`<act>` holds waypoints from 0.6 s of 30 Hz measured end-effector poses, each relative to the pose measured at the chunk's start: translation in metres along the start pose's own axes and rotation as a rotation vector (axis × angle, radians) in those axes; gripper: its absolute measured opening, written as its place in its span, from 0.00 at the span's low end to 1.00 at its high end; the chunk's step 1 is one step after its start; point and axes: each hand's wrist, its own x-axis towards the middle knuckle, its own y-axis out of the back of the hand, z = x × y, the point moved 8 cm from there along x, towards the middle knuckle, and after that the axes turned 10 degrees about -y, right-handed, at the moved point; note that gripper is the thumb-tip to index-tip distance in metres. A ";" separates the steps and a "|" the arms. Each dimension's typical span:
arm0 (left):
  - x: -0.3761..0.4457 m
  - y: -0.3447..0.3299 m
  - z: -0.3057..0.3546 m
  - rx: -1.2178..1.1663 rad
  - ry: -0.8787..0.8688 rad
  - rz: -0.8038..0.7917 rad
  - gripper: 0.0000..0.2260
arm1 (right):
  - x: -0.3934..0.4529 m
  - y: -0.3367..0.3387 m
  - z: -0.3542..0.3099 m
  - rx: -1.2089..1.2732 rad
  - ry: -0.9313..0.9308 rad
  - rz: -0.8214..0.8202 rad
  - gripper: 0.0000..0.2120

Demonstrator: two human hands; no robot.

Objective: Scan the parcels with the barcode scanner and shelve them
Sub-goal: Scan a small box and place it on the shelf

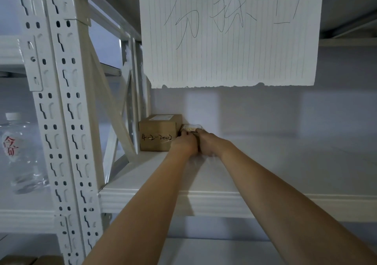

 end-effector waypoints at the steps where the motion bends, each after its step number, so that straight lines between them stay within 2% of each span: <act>1: -0.002 0.003 0.002 -0.026 -0.007 0.009 0.23 | -0.002 0.001 0.001 0.005 0.010 0.011 0.35; 5: -0.022 0.032 0.023 -0.081 -0.089 0.132 0.15 | -0.023 0.021 0.006 0.036 0.041 0.081 0.28; 10: -0.064 0.049 0.071 -0.182 -0.195 0.227 0.15 | -0.079 0.051 0.047 0.094 -0.028 0.161 0.25; 15: -0.135 0.049 0.155 -0.529 -0.382 0.395 0.13 | -0.198 0.091 0.134 0.225 -0.051 0.435 0.18; 18: -0.187 0.026 0.227 -0.768 -0.519 0.388 0.11 | -0.295 0.099 0.208 0.293 -0.184 0.639 0.14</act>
